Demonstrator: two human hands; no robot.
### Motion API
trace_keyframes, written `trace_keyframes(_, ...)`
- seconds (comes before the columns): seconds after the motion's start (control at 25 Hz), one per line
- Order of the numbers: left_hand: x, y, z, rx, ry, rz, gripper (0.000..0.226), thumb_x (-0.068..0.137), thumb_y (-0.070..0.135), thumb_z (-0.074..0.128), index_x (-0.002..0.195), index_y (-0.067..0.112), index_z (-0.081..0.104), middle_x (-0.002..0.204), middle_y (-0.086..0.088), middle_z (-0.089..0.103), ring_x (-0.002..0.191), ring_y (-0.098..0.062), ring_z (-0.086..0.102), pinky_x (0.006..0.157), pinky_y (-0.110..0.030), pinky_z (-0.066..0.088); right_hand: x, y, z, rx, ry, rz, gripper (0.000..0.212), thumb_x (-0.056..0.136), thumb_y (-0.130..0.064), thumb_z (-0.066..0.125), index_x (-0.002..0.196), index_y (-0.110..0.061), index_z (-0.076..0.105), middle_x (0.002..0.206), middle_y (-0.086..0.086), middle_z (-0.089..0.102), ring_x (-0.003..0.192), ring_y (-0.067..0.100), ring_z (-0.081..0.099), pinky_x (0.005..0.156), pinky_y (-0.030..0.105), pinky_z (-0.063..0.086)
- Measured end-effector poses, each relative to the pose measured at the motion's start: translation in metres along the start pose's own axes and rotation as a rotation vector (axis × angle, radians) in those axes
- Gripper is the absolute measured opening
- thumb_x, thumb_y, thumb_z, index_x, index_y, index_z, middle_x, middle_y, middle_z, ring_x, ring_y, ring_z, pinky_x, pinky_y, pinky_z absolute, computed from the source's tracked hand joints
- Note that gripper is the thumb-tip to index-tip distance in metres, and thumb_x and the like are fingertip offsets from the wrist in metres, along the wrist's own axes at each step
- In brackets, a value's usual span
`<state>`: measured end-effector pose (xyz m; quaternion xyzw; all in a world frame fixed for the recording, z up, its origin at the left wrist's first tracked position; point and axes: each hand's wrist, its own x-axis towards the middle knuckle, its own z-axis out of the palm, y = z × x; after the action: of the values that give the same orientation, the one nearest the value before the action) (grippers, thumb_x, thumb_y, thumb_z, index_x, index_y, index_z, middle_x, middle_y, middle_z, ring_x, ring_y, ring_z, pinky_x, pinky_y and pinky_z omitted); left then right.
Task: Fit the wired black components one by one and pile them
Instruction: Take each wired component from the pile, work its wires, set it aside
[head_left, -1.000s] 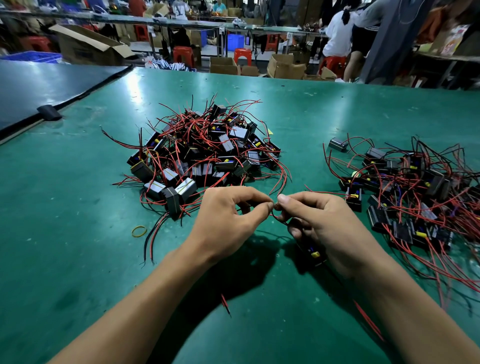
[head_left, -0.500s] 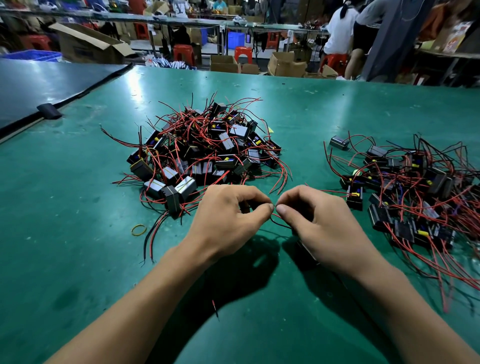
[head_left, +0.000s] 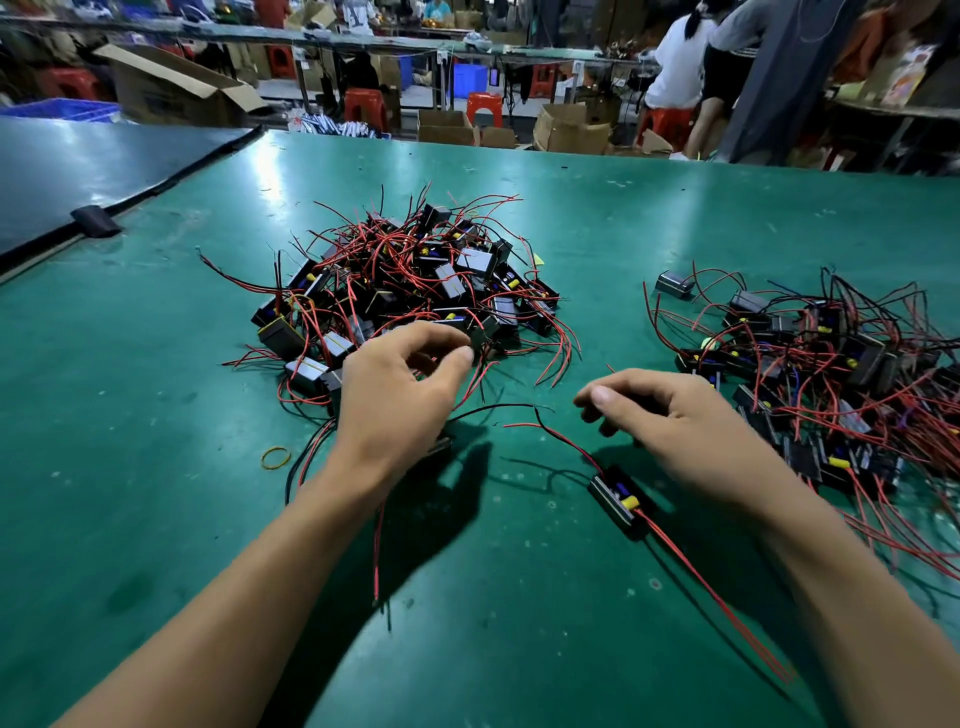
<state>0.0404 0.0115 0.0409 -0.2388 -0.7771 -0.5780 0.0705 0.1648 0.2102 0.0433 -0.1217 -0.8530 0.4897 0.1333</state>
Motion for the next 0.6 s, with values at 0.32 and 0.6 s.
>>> trace_keyframes(0.32, 0.007, -0.011, 0.001, -0.157, -0.526, -0.296, 0.029, 0.089, 0.009, 0.069, 0.116, 0.016, 0.063, 0.094, 0.0, 0.076, 0.08, -0.016, 0.069, 0.072, -0.032, 0.053, 0.004, 0.001, 0.014, 0.197, -0.219, 0.168, 0.014, 0.097, -0.011, 0.061, 0.108, -0.011, 0.069, 0.093, 0.004, 0.079, 0.087, 0.006, 0.072, 0.079, 0.018, 0.055)
trace_keyframes(0.6, 0.0, -0.006, -0.002, -0.323, -0.666, -0.38, 0.018, 0.087, 0.01, 0.069, 0.105, 0.008, 0.068, 0.074, -0.007, 0.065, 0.07, -0.021, 0.056, 0.06, -0.024, 0.048, -0.001, 0.0, 0.018, 0.303, -0.317, 0.096, 0.023, 0.093, -0.027, 0.063, 0.106, -0.012, 0.075, 0.079, -0.012, 0.07, 0.071, -0.002, 0.059, 0.067, 0.009, 0.043)
